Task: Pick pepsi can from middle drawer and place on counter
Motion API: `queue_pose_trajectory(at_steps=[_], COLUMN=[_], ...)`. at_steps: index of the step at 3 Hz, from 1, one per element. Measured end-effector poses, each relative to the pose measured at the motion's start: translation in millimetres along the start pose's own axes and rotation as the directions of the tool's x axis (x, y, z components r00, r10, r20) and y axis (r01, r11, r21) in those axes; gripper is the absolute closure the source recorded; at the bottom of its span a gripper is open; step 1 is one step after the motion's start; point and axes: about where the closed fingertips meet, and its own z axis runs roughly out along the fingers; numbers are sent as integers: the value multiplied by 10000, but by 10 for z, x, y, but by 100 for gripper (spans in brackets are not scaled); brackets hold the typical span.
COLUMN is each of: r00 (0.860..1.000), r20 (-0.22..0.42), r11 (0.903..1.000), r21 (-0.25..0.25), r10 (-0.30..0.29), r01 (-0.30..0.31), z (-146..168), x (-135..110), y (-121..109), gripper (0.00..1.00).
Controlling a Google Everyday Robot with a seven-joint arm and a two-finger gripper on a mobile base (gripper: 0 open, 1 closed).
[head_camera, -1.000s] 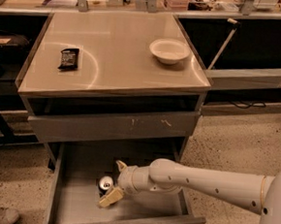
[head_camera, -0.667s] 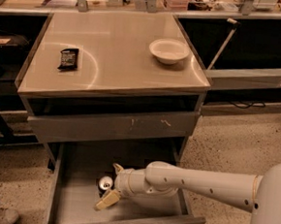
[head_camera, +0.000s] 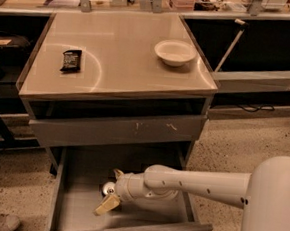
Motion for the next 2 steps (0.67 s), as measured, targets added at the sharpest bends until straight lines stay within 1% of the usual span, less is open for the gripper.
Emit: queue_pose_trajectory(at_steps=[1, 2], r00=[10000, 10000], r20=[-6, -6], r11=[10000, 10000], r21=[-12, -13], r10=[-1, -1], r01=[1, 1], z=[6, 6], x=[0, -1], y=[4, 4], gripper=[19, 42])
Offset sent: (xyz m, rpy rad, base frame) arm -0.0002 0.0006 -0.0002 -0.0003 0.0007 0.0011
